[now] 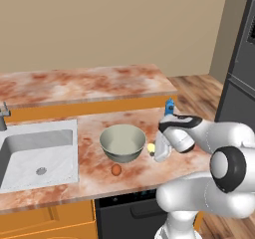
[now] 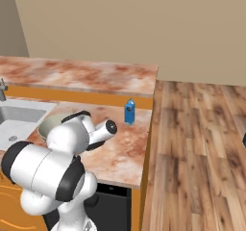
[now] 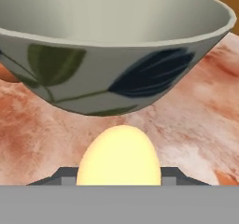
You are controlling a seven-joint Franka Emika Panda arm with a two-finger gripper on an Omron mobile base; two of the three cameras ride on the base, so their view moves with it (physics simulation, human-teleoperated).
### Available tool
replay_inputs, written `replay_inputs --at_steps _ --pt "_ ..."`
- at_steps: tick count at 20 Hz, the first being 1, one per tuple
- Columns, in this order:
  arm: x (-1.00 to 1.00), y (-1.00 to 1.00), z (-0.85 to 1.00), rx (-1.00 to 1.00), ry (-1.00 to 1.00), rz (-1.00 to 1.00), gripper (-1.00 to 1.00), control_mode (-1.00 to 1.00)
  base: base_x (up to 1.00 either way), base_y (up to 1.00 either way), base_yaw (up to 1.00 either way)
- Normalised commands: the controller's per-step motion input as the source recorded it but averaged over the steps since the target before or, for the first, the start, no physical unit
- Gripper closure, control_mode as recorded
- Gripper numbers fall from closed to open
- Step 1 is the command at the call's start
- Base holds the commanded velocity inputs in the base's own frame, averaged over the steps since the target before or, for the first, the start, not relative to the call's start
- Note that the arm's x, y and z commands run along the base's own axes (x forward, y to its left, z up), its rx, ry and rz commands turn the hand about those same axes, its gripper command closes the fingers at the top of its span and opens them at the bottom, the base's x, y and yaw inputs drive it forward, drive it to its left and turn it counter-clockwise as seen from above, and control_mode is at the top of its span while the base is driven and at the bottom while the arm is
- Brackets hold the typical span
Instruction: Gather the eggs and milk located in the vicinity of the sink area and place them right next to the bowl.
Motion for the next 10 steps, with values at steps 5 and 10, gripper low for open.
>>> replay_inputs --at_steps 5,10 --pt "0.07 0.14 0.00 0.00 0.00 0.00 1.00 -1.00 0.00 0.00 0.00" --pt "0.00 0.09 -0.16 0.00 0.00 0.00 -1.00 -1.00 0.00 0.00 0.00"
